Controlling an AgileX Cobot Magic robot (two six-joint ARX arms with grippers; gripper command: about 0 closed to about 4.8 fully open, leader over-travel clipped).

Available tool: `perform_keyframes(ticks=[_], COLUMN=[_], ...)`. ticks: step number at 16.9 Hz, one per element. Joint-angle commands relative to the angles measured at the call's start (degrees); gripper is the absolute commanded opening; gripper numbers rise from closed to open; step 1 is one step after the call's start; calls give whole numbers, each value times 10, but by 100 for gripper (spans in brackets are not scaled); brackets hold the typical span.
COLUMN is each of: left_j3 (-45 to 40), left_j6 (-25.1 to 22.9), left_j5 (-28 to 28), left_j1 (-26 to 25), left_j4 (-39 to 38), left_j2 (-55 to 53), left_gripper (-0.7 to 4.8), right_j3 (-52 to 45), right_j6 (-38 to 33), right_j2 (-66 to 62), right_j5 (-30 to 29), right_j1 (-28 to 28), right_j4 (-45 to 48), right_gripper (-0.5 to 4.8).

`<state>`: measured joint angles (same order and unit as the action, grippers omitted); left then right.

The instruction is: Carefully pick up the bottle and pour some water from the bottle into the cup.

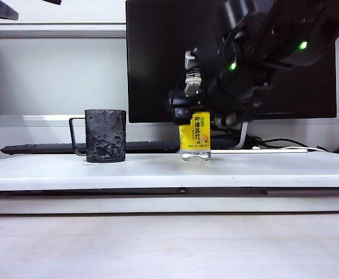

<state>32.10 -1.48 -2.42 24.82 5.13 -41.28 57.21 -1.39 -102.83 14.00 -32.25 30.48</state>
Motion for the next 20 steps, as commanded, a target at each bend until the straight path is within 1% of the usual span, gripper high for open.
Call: perform_keyframes(ticks=[1,2,5,8,10,12,16,18,19,20], left_j3=[-1,0,0,0,0,0,0,1,1,16], left_j6=[0,0,0,0,0,0,-1,0,-1,0], left_j5=[-2,-2,-1,14,14,14,13,11,11,9], left_j1=[1,1,1,1,1,1,1,1,1,-1], left_j4=[12,16,23,25,18,1,-36,-88,-106,-154], left_j2=[1,1,13,76,114,167,294,391,414,410], left_gripper=[479,479,479,479,479,479,479,479,479,479], right_j3=[2,2,2,2,2,2,2,2,2,2], right_j6=[16,25,34,31,31,31,31,31,31,31], right_j2=[36,45,93,186,245,326,518,664,704,772], right_j5=[0,0,0,-7,-9,-9,-9,-13,-14,-24], right_j1=[-3,-3,-4,-4,-4,-4,-4,-4,-4,-4], right_j4=[-12,-26,-84,-128,-154,-205,-338,-455,-494,-561], right_gripper=[447,460,464,463,463,463,463,463,463,463])
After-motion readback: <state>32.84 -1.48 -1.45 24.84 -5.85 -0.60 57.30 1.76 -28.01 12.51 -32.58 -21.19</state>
